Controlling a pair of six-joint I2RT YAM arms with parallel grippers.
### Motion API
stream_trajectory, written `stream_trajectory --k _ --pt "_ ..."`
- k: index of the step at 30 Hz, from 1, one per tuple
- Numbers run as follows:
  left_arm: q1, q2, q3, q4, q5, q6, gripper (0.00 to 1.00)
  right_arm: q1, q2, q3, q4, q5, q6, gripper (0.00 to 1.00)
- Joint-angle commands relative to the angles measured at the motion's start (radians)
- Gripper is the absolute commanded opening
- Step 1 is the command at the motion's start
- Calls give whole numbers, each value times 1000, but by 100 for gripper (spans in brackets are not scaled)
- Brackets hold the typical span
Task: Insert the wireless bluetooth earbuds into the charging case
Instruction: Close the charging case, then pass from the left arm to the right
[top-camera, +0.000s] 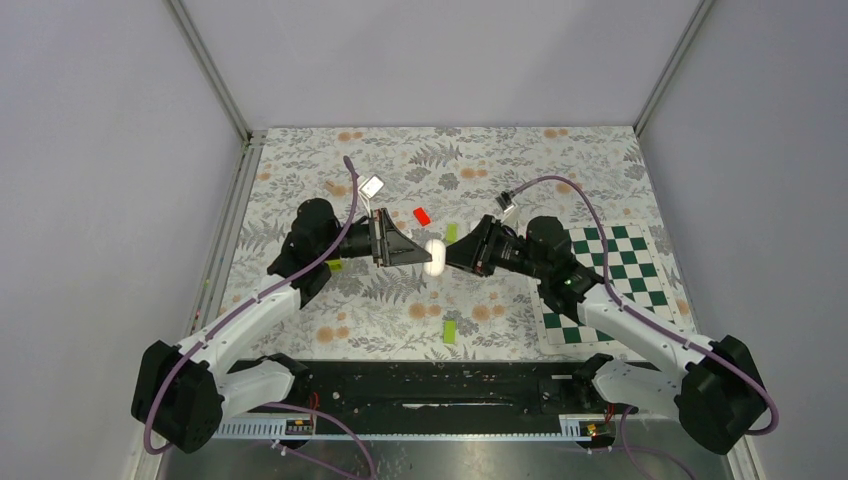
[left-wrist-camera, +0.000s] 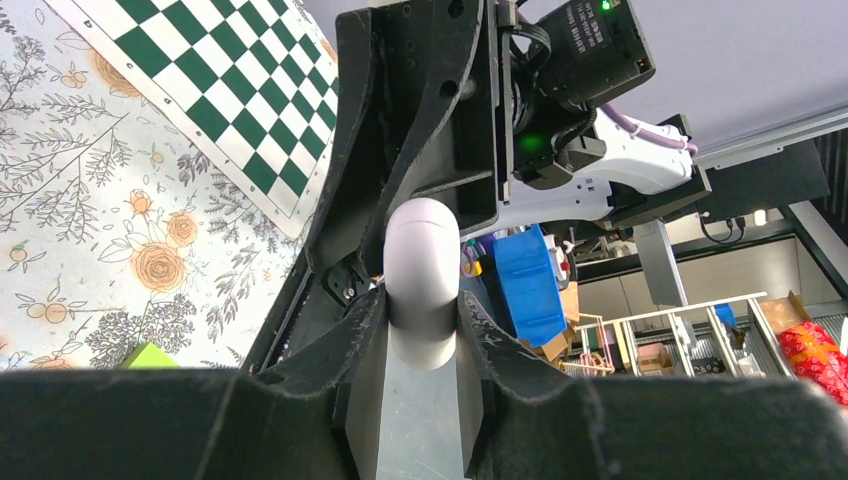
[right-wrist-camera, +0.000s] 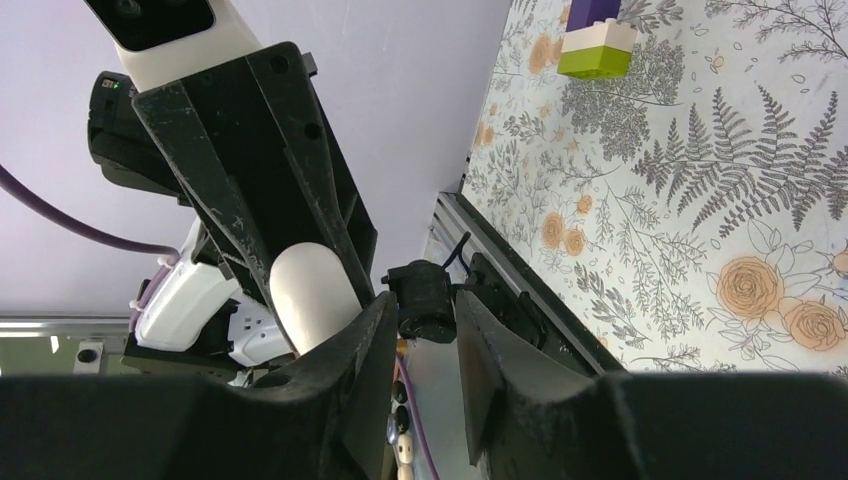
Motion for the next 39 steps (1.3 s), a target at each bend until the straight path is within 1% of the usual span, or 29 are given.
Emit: stream_trajectory --k 1,3,5,9,11,12,16,18,21,23,26,28,33,39 --pt "-3 5 38 -54 -74 63 0 15 -60 19 -6 -48 -19 36" --pt "-3 2 39 -55 -73 63 0 15 -71 14 -37 -35 -36 36" --pt "-3 -5 39 -61 -75 68 0 16 -90 3 -63 -6 -51 40" --pt "-2 -23 48 -117 -72 107 0 14 -178 0 -155 95 -121 59" --pt "-3 -23 60 -139 -57 125 0 14 -221 -2 -177 137 -162 67" --pt "-3 -21 67 -152 -49 134 0 14 -238 -8 -176 148 -179 69" --pt "-3 -18 74 -135 -16 121 0 14 -275 -46 -64 129 -178 74" --pt "-2 -17 70 -104 -2 102 0 14 -257 -58 14 65 -160 75" --pt "-3 -11 53 -23 17 46 0 13 -206 -60 80 1 -130 77" --pt "-2 -7 48 11 27 21 0 14 -181 -63 106 -12 -110 77" --pt "-3 -5 51 21 32 13 0 14 -155 -52 118 -32 -103 77" --pt "-2 -4 53 20 33 12 0 14 -142 -44 120 -48 -102 75" --pt "-3 3 56 22 34 10 0 13 -124 -40 163 -68 -84 60" --pt "-3 6 56 27 31 6 0 16 -98 -38 219 -91 -52 48"
